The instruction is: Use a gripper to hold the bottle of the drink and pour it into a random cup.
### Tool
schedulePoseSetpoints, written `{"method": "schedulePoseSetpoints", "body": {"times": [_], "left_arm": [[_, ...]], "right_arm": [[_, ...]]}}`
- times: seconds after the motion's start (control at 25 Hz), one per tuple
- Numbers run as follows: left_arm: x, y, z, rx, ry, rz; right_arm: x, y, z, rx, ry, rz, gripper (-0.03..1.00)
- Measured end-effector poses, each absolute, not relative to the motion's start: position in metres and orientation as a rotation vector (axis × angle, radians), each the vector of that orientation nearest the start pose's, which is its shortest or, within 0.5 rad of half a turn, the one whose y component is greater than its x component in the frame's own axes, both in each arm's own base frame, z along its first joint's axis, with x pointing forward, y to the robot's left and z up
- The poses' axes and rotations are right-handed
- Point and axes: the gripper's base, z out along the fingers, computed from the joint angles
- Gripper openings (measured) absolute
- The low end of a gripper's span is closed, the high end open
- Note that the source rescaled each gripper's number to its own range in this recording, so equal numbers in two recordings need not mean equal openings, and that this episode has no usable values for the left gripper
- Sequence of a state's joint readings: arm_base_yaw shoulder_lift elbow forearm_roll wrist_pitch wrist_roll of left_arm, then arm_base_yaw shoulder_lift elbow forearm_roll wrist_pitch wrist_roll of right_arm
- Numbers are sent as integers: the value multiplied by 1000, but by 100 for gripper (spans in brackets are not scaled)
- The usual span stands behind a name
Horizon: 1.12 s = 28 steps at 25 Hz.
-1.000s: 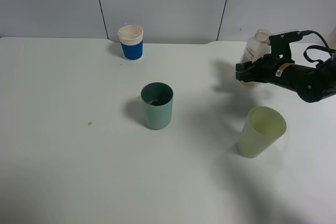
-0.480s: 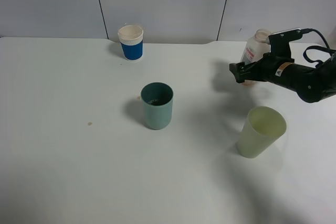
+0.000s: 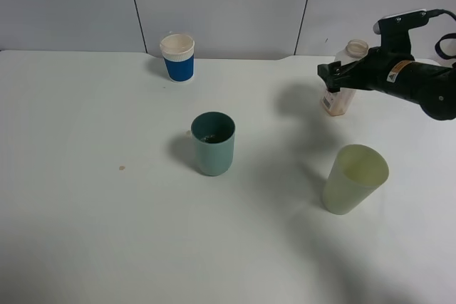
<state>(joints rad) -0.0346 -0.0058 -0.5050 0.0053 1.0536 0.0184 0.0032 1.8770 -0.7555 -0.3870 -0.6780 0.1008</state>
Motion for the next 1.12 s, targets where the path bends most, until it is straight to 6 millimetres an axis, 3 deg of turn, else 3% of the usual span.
{"method": "schedulePoseSetpoints", "body": {"times": [0.4, 0.56, 0.8, 1.12], "left_arm": [[-6, 1, 279, 53, 2026, -4], [-6, 1, 279, 53, 2026, -4], [-6, 1, 279, 53, 2026, -4], [-6, 1, 279, 53, 2026, -4]], "right_arm": [[333, 18, 204, -309, 1905, 60, 99], [321, 17, 239, -302, 1829, 29, 99], [286, 13, 298, -283, 1711, -40, 99], [235, 5, 344, -280, 1674, -181, 99]]}}
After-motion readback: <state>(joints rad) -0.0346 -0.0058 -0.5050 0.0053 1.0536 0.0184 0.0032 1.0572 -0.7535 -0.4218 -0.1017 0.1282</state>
